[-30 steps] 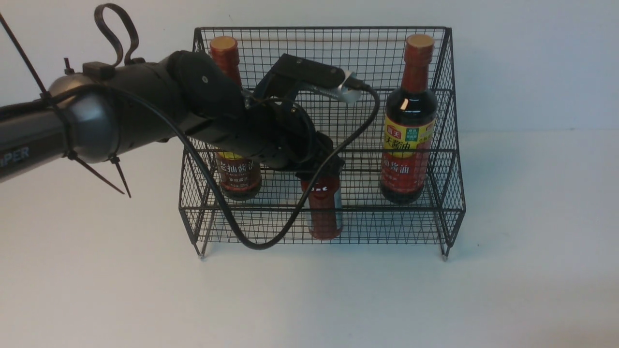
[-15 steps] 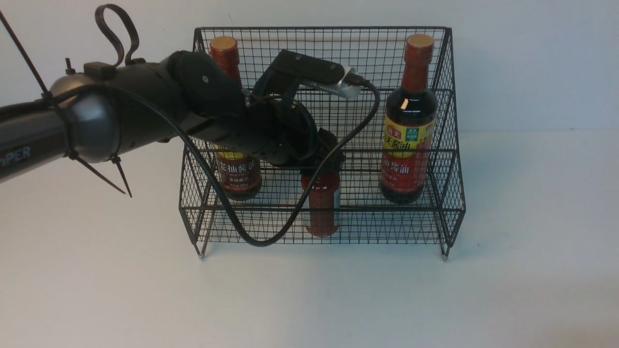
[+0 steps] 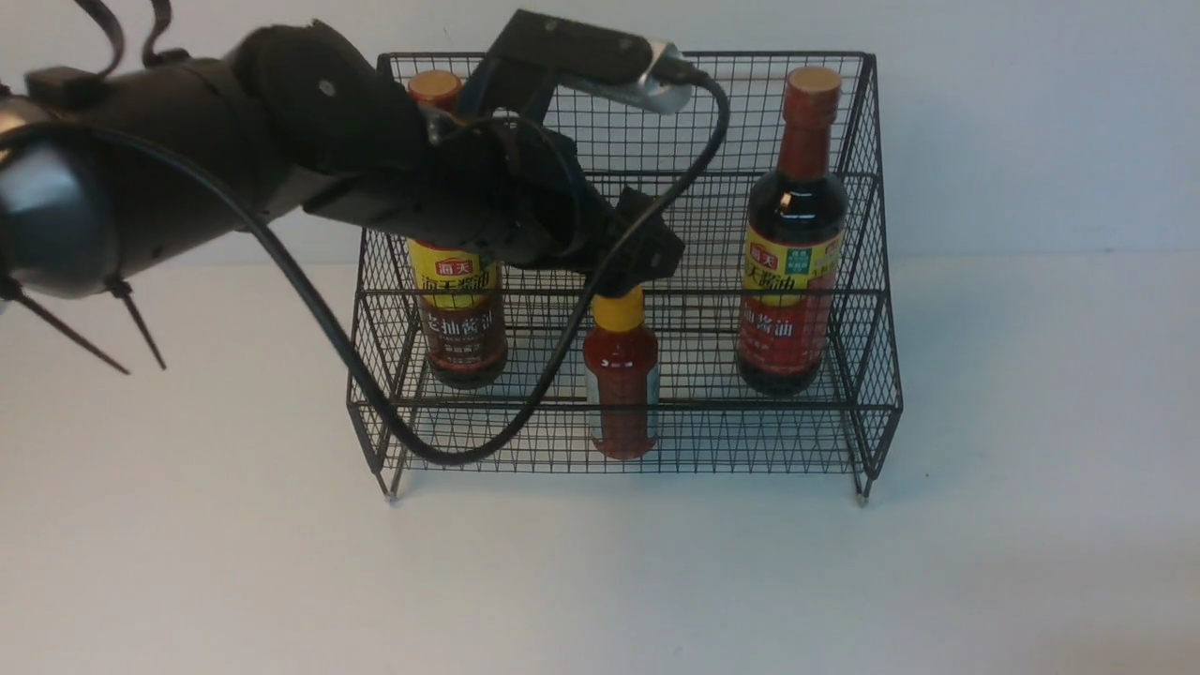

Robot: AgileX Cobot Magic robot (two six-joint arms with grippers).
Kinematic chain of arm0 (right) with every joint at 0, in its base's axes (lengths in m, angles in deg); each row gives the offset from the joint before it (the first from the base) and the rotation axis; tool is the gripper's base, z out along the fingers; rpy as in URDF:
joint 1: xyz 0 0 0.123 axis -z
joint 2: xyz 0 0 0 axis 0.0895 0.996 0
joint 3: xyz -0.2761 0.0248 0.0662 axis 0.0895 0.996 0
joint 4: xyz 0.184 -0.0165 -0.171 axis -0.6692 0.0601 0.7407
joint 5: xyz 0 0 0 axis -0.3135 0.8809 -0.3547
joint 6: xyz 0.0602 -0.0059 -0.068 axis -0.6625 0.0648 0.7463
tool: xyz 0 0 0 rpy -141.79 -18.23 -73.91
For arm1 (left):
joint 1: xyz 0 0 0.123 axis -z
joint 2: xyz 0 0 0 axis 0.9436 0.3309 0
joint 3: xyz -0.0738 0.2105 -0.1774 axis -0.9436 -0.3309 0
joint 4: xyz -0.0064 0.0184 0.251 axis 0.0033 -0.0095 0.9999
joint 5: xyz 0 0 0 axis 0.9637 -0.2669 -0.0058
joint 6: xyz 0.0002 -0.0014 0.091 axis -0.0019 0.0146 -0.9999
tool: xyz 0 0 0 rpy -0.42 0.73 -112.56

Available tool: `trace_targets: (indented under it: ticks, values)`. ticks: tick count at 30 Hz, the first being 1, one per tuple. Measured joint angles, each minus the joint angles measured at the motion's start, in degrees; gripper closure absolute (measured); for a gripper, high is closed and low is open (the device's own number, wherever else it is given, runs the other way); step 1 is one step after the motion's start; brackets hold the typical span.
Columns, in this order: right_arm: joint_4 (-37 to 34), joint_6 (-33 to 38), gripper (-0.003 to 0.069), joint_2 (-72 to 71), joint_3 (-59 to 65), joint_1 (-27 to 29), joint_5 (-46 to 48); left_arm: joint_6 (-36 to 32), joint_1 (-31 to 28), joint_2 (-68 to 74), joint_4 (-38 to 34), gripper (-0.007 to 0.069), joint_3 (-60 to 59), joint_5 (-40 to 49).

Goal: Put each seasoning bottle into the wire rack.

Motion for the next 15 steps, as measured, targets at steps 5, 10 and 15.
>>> trace_targets:
  ticks: [5,10,15]
  values:
    - [0.00,0.00,0.0673,0.00,0.00,0.00,0.00,1.02,0.00,-8.55,3.72,0.0132,0.00,8.52]
    - [0.00,0.00,0.0673,0.00,0.00,0.00,0.00,5.38,0.00,-21.89,11.48,0.0352,0.00,18.87]
    - [0.00,0.00,0.0673,0.00,0.00,0.00,0.00,14.74,0.00,-35.62,22.88,0.0601,-0.16,29.44]
